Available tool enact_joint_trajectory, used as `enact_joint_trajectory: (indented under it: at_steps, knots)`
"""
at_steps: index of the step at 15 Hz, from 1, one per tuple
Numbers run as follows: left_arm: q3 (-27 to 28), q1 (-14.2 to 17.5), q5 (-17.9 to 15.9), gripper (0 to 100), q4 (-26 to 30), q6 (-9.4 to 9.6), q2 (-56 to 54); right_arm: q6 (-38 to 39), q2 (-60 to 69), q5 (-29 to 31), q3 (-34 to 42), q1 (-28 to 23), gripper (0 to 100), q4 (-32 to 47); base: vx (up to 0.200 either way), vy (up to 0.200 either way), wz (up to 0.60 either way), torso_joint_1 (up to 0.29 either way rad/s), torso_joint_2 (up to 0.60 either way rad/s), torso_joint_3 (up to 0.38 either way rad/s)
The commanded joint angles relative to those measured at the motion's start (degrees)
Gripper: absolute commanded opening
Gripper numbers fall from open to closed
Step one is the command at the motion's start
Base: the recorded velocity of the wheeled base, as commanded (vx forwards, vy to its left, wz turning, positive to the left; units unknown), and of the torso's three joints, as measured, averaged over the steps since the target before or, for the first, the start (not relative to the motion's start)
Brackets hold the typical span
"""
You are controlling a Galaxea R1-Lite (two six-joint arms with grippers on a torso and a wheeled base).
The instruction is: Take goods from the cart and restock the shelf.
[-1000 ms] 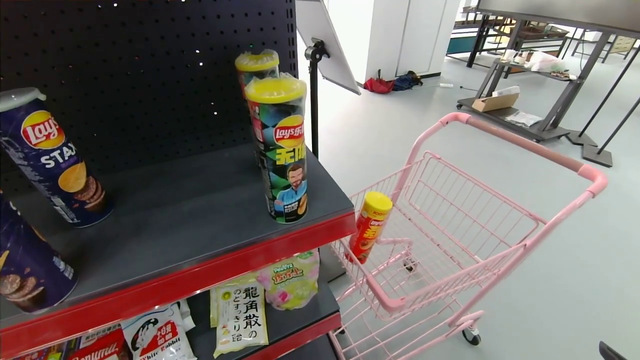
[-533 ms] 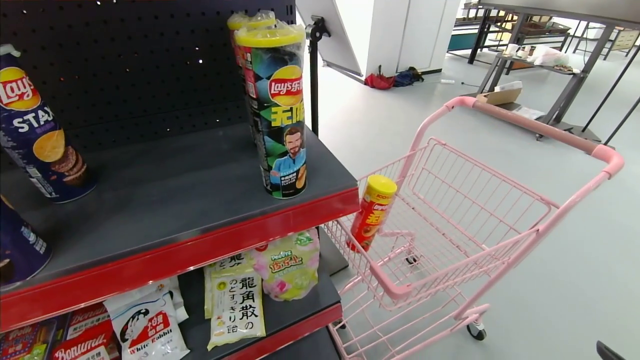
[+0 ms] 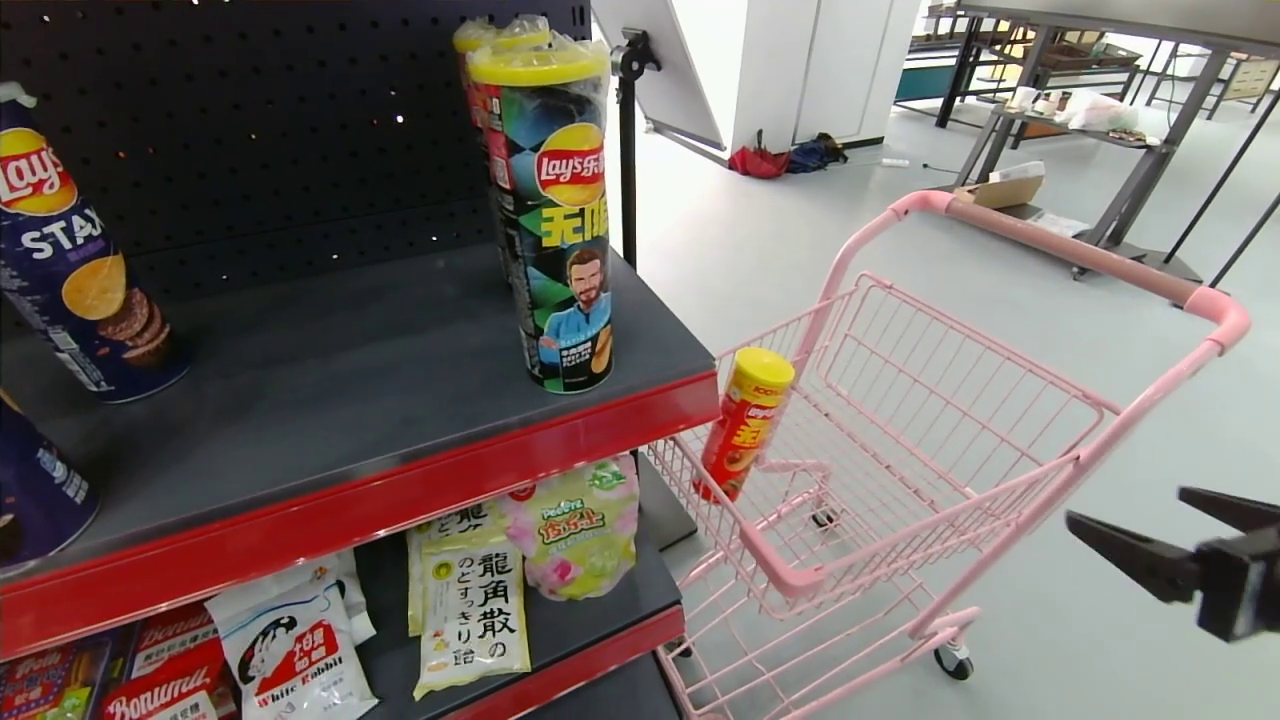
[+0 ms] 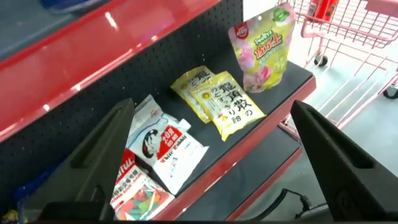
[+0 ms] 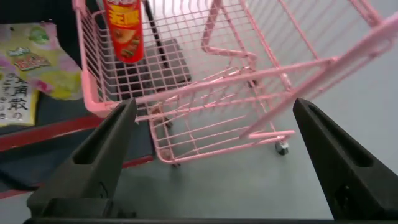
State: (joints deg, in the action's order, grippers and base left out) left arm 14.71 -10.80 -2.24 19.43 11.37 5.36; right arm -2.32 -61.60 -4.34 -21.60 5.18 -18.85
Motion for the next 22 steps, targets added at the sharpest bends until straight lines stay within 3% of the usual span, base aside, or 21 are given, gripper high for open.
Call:
enact_joint_trajectory:
  at_steps: [1,2,4,5,8,22]
  knots:
    - [-0.56,-0.01,-2.24,100,-0.01,-1.71,0.09,3.99,-27.70,-4.89,-8.81,7.56,100,-17.45,0.000,0.000,0.00,0.000,0.00,0.000]
    - [-0.56,-0.01,-3.91,100,0.08,-2.23,0.09,4.43,-34.29,-4.80,-9.34,9.58,100,-24.75,0.000,0.000,0.00,0.000,0.00,0.000]
    - [-0.56,-0.01,-4.17,100,0.08,-2.32,0.09,4.25,-44.22,-4.80,-10.57,11.87,100,-36.52,0.000,0.000,0.00,0.000,0.00,0.000]
    - [-0.48,-0.01,-3.82,100,0.08,-2.32,0.09,4.43,-46.68,-4.89,-11.71,12.84,100,-38.72,0.000,0.000,0.00,0.000,0.00,0.000]
    - [-0.48,0.17,-3.38,100,0.26,-2.06,0.09,4.60,-52.57,-6.21,-19.09,13.80,100,-39.34,0.000,0.000,0.00,0.000,0.00,0.000]
    - [-1.79,0.43,-3.29,100,0.52,-2.06,0.09,8.20,-64.61,-8.32,-31.92,13.63,100,-39.25,0.000,0.000,0.00,0.000,0.00,0.000]
